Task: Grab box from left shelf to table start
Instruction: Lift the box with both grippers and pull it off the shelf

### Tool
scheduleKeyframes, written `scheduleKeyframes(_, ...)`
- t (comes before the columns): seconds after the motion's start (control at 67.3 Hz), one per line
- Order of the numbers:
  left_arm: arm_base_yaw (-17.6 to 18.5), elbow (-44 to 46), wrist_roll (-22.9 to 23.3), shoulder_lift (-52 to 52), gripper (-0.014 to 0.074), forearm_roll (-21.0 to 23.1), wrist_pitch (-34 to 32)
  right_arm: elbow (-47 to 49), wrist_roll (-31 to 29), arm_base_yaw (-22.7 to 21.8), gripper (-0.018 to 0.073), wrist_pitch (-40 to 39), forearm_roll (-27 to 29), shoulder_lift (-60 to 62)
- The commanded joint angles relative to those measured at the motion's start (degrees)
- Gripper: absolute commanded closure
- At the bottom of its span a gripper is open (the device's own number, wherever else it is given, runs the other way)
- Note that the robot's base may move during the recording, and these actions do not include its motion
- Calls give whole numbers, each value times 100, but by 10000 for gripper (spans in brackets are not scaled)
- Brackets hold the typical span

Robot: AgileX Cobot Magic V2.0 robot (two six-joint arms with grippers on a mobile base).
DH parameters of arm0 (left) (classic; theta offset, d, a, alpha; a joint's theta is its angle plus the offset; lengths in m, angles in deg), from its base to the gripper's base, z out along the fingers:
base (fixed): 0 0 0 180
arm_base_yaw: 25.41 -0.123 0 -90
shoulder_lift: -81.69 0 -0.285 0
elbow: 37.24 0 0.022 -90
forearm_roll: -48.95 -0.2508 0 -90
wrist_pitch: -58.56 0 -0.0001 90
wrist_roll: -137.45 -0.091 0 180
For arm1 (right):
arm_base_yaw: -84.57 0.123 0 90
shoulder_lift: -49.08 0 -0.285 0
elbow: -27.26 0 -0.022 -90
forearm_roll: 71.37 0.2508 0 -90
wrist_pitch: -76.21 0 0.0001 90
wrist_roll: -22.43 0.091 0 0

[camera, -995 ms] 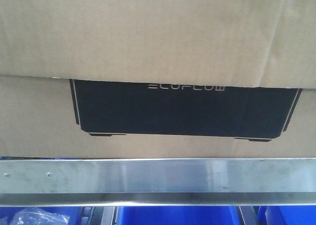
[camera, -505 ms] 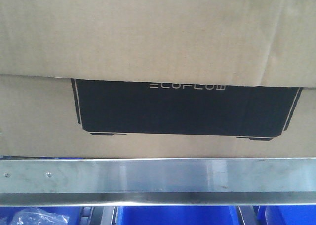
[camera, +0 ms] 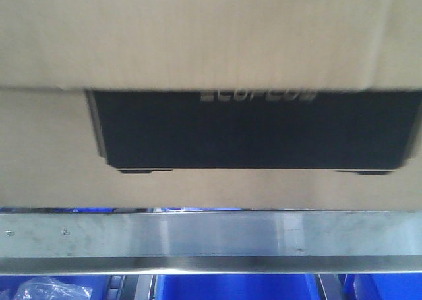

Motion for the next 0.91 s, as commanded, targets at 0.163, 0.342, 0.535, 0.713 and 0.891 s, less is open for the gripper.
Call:
scheduleKeyframes(0.163,109,-346,-2,1196,689,174,-656,-134,-30,-33,500,-447,77,965)
scheduleKeyframes(0.342,214,-953,-2,1820,689,174,-661,-785,-30,-33,500,-447,327,1655)
scheduleKeyframes(0.535,214,-1468,-2,2551,689,174,-790,-1185,-30,-33,500,-465,458,2480)
scheduleKeyframes(0.713,214,-1711,-2,3228,689,174,-818,-1226,-30,-33,500,-533,605,3033)
scheduleKeyframes(0.891,214,-1776,-2,3852,689,174,-877,-1226,-30,-33,500,-628,969,3493)
